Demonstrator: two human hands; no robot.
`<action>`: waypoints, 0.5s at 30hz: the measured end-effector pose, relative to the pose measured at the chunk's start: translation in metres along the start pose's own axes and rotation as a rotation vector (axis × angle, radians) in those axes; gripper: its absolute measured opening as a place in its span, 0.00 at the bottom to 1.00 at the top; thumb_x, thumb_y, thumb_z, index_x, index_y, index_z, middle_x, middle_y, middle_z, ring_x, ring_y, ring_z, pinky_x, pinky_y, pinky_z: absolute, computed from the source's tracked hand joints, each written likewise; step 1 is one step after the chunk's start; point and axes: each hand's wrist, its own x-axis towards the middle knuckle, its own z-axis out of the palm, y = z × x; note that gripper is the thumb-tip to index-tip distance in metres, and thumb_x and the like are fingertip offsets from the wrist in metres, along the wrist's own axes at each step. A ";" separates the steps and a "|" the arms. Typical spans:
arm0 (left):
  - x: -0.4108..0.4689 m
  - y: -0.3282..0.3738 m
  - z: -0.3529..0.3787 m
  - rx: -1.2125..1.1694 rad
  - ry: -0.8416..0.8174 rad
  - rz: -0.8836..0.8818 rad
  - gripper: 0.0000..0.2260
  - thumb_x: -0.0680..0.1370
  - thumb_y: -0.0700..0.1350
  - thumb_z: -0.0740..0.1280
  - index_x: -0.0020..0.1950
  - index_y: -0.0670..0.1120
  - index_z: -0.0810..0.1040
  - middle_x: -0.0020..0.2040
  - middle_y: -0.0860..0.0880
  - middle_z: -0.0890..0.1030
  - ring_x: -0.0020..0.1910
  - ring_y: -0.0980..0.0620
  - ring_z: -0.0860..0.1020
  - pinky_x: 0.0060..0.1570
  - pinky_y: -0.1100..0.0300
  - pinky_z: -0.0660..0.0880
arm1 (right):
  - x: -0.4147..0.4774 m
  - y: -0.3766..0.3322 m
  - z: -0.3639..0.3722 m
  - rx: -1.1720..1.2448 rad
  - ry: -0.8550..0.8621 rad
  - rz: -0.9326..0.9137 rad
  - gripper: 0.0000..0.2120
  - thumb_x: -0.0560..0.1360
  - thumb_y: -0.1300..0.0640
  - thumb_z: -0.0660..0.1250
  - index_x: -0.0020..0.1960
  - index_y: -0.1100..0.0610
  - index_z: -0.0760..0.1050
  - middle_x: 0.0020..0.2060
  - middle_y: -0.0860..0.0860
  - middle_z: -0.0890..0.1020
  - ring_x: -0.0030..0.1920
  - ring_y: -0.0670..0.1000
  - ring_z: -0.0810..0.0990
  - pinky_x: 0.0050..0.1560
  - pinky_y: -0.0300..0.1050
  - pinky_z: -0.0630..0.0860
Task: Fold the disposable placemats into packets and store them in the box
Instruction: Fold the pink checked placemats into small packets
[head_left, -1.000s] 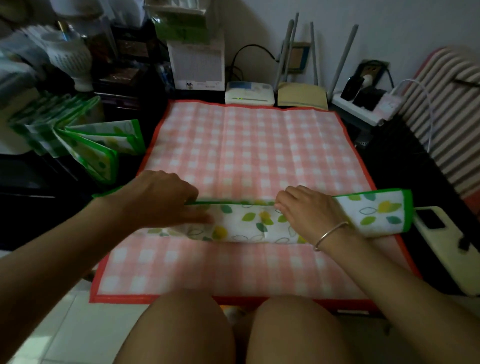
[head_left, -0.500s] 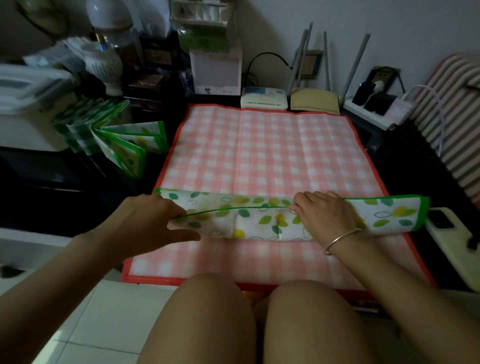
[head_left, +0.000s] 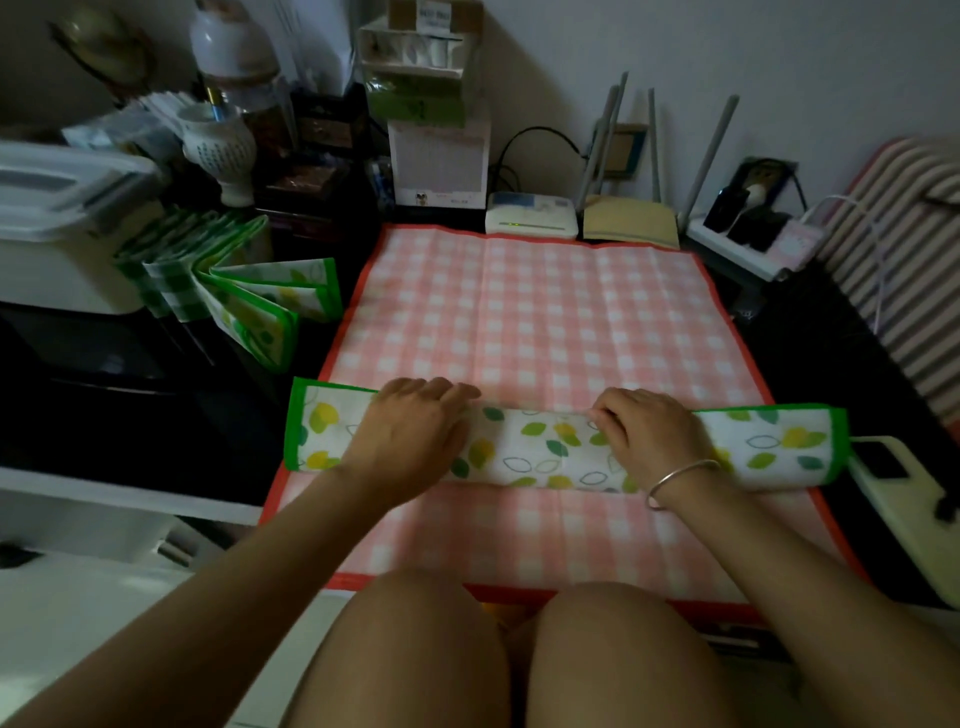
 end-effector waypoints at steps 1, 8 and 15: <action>0.000 -0.001 0.008 -0.029 0.019 -0.013 0.18 0.76 0.51 0.55 0.60 0.49 0.79 0.50 0.48 0.83 0.45 0.44 0.80 0.47 0.52 0.73 | 0.001 0.001 0.001 0.032 -0.036 0.020 0.06 0.76 0.58 0.67 0.41 0.57 0.77 0.34 0.52 0.81 0.35 0.58 0.78 0.35 0.44 0.65; -0.002 -0.013 0.040 -0.209 0.148 -0.046 0.16 0.77 0.52 0.62 0.61 0.51 0.81 0.51 0.50 0.79 0.47 0.46 0.75 0.47 0.53 0.74 | 0.002 0.004 0.003 0.129 -0.124 0.124 0.06 0.78 0.52 0.64 0.45 0.51 0.77 0.43 0.45 0.79 0.42 0.48 0.76 0.39 0.42 0.67; 0.008 -0.001 0.034 0.026 0.116 -0.019 0.17 0.73 0.45 0.67 0.61 0.49 0.81 0.50 0.47 0.80 0.46 0.43 0.77 0.48 0.50 0.73 | -0.002 0.005 0.014 0.145 -0.015 0.117 0.04 0.73 0.55 0.71 0.41 0.53 0.78 0.40 0.47 0.77 0.43 0.51 0.73 0.43 0.42 0.68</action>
